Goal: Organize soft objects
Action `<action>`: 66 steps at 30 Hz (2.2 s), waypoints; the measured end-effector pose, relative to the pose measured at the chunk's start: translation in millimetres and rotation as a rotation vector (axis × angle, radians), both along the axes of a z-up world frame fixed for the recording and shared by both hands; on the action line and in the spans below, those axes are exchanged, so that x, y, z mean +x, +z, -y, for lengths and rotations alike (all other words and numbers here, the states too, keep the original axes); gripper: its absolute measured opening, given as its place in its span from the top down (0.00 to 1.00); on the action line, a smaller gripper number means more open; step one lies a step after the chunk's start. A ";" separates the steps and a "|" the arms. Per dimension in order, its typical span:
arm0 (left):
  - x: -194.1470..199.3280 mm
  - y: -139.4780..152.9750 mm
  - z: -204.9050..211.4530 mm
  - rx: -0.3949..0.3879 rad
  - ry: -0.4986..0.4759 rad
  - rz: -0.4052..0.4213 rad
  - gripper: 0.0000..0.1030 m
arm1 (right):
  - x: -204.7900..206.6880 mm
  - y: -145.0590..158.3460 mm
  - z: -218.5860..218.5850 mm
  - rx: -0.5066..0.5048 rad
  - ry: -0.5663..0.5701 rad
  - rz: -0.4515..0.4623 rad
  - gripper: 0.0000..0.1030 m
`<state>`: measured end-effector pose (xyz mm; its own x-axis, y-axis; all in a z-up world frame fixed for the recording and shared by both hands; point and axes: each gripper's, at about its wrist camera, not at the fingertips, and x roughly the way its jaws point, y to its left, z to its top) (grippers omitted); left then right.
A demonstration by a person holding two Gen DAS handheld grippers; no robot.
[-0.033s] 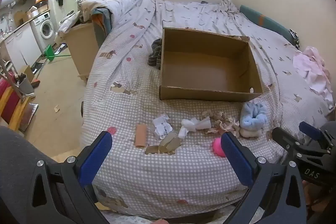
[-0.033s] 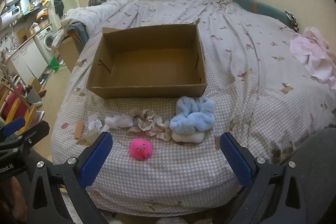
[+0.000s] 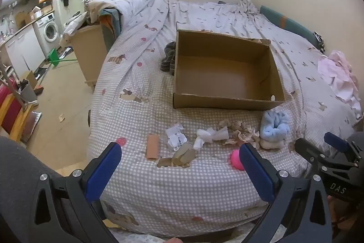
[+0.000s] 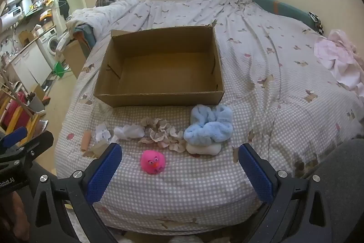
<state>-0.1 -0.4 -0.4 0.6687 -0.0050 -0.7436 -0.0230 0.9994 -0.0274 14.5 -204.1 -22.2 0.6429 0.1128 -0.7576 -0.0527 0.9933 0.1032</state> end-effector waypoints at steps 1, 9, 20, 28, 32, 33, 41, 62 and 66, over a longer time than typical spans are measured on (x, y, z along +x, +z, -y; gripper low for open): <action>0.0 0.0 0.4 0.001 -0.002 0.000 0.00 | 0.1 0.0 0.4 0.001 0.000 0.004 0.00; -1.0 6.3 -6.5 0.011 0.006 0.008 0.00 | 0.8 0.4 0.5 0.004 -0.010 0.000 0.00; -2.3 4.6 1.1 0.022 0.005 0.015 0.00 | 2.0 -0.3 1.1 0.014 -0.007 -0.008 0.00; -1.5 3.3 1.0 0.035 0.014 0.014 0.00 | 2.5 -1.2 1.1 0.012 -0.008 -0.009 0.00; -1.2 2.8 1.4 0.037 0.013 0.014 0.00 | 2.7 -0.7 3.2 0.017 -0.013 -0.012 0.00; -1.3 2.8 1.3 0.036 0.012 0.013 0.00 | 2.7 -0.9 3.6 0.019 -0.014 -0.014 0.00; -1.1 1.4 0.2 0.040 0.020 0.014 0.00 | 3.0 -2.4 2.7 0.015 -0.025 -0.021 0.00; -0.9 1.8 1.5 0.044 0.019 0.016 0.00 | 2.7 -1.0 4.4 0.021 -0.032 -0.020 0.00; -0.9 2.0 1.2 0.044 0.017 0.017 0.00 | 2.6 -0.9 4.2 0.021 -0.032 -0.020 0.00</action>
<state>-1.0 -1.6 1.6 0.6806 0.0390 -0.7316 -0.0399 0.9991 0.0162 17.2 -208.2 -23.1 0.6309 0.1081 -0.7683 -0.0186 0.9921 0.1242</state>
